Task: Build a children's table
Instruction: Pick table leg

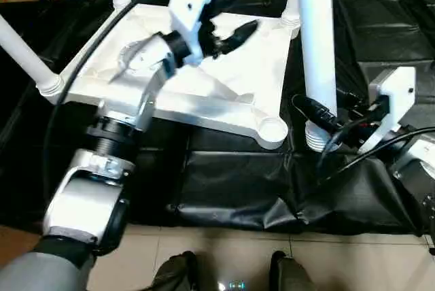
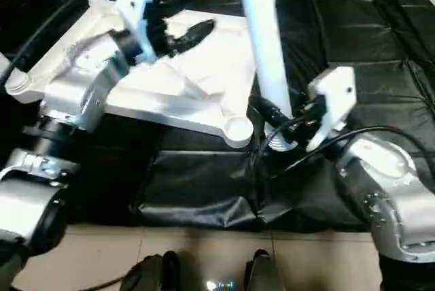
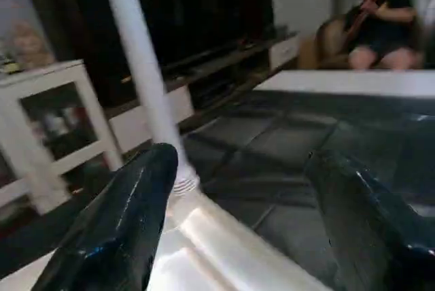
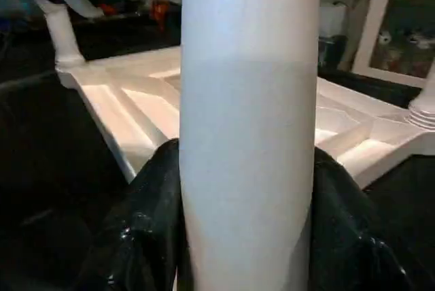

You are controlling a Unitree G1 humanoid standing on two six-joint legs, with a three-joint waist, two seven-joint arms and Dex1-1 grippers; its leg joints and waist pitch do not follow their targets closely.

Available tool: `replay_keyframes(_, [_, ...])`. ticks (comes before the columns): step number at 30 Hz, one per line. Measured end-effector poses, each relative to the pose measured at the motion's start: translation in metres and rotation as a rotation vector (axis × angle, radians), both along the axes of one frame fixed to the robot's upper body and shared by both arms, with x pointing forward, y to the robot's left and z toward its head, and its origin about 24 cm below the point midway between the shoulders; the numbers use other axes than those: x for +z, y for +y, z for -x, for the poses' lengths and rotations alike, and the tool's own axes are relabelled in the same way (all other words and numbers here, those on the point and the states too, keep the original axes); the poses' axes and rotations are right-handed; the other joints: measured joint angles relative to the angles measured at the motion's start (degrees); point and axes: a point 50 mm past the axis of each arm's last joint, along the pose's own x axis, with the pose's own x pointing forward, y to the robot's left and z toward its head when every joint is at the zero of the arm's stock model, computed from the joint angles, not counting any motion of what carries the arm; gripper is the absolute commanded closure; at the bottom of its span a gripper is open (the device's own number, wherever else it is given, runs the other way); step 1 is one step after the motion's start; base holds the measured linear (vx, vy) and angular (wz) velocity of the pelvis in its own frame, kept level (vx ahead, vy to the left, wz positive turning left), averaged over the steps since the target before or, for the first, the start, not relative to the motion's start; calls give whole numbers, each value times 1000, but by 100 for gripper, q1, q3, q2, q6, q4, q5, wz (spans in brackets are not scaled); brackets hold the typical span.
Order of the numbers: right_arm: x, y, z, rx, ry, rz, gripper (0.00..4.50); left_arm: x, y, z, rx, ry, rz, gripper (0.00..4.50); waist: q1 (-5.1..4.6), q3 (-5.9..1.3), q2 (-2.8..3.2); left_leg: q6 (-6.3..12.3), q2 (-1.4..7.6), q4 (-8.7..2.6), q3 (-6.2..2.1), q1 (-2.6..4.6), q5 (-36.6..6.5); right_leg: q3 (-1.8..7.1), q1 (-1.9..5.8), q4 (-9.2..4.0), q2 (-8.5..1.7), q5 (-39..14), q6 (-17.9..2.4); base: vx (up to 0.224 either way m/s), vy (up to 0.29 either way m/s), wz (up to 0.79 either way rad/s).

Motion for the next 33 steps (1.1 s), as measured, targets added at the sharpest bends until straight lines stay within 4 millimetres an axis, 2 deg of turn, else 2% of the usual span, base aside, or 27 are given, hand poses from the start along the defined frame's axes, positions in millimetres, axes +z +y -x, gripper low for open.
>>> replay_keyframes(3, [-3, -4, -2, -25, 6, 44, 264, 9, -9, 13, -121, 2, 77, 103, 15, 1, -1, 16, 1, -7, 2, -4, 8, -3, -2, -9, 0, -1, 0, 0, 0, 0])
replay_keyframes(8, [-9, -9, -4, -63, 22, 90, 264, 38, -19, 43, -360, -33, 186, 103, 34, 1, -1, 14, 2, -10, 5, 1, 7, -2, -2, -6, -1, -3, -1, 0, 0, 0])
replay_keyframes(11, [-10, -9, -4, -65, 23, 94, 264, 38, -19, 49, -405, -20, 186, 103, 15, 1, -2, -1, 2, -9, 5, 2, -2, -1, -1, -4, 0, -4, 0, 0, 0, 0])
replay_keyframes(16, [-12, -11, -6, -76, 27, 96, 264, 36, -20, 49, -399, -1, 176, 103, -26, 2, -2, -2, 2, -10, 4, 2, -2, 0, -1, -4, 0, -4, 2, 0, 0, 0])
replay_keyframes(20, [-12, -11, -6, -78, 20, 105, 264, 24, -14, 32, -251, 58, 143, 103, -75, 1, -1, -2, 0, -10, 1, 2, -2, -1, 1, -4, 1, -10, 13, 0, 0, 0])
replay_keyframes(25, [-12, -10, -6, -71, 21, 99, 264, 10, -8, 20, -139, 116, 89, 103, -90, 1, -1, -2, 0, -10, 1, 0, -1, -2, 0, -8, 1, -6, 7, 0, 0, 0])
replay_keyframes(28, [-13, -8, -5, -56, 22, 99, 264, 9, -11, 20, -153, 118, 85, 103, -88, 1, -1, 5, 0, -21, 1, -2, 1, -4, 0, -18, 1, -7, 8, 0, 0, 0])
replay_keyframes(33, [-11, -7, -4, -41, 4, 98, 264, 19, -24, 32, -317, 172, 248, 103, -57, 1, -1, 15, 1, -25, 5, -3, 8, -5, 0, -21, 0, -8, 7, 0, 0, 0])
